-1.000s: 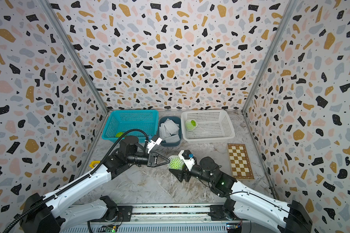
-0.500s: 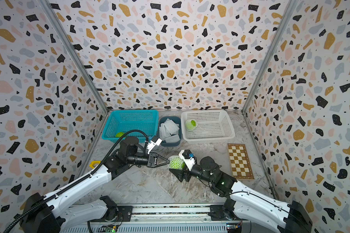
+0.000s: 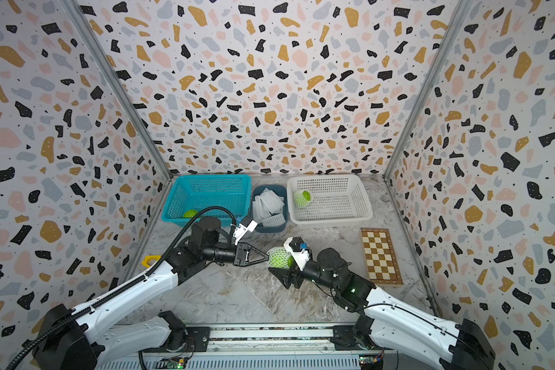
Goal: Sleeve custard apples in foam nets
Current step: Adjust the foam net on the custard apple, then place the custard apple in the basket.
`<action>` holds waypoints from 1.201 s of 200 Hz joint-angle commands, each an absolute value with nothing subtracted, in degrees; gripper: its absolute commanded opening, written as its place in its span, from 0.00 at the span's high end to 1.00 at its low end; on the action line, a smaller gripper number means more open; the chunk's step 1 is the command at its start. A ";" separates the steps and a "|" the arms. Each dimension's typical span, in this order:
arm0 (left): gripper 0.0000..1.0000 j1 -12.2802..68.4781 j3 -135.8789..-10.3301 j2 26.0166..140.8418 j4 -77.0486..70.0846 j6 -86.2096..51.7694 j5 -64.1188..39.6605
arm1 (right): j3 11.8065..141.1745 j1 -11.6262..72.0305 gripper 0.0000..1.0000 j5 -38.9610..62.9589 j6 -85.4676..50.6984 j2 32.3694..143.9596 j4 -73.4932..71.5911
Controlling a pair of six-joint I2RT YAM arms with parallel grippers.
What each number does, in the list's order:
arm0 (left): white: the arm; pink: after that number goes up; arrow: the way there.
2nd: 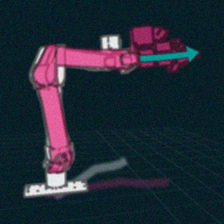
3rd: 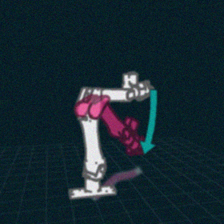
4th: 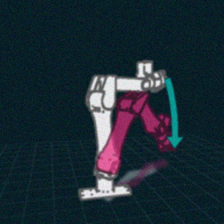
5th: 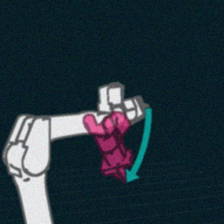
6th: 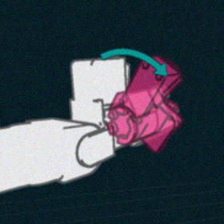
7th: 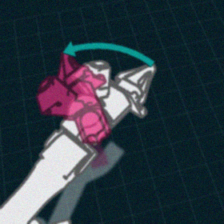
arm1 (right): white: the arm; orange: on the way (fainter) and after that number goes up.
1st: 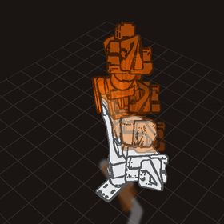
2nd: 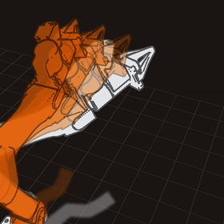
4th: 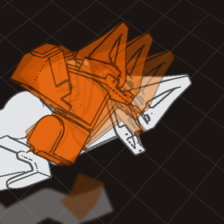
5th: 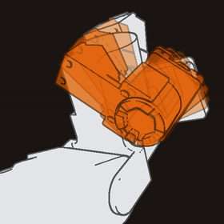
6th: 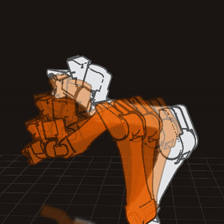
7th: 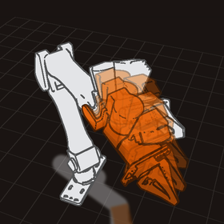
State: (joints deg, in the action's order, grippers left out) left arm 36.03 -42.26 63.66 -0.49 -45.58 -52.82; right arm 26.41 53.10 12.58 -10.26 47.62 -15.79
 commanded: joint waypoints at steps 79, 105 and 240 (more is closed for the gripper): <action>0.53 35.45 -42.11 61.65 4.40 -41.18 -48.02 | 30.58 52.07 0.17 13.11 -10.79 47.80 -17.15; 0.43 33.99 -41.18 59.01 4.48 -41.82 -45.38 | 31.02 50.70 0.17 13.49 -11.26 47.81 -16.36; 0.01 32.10 -36.03 48.84 7.56 -41.71 -31.59 | 46.20 36.19 0.18 6.61 -17.36 61.58 -9.90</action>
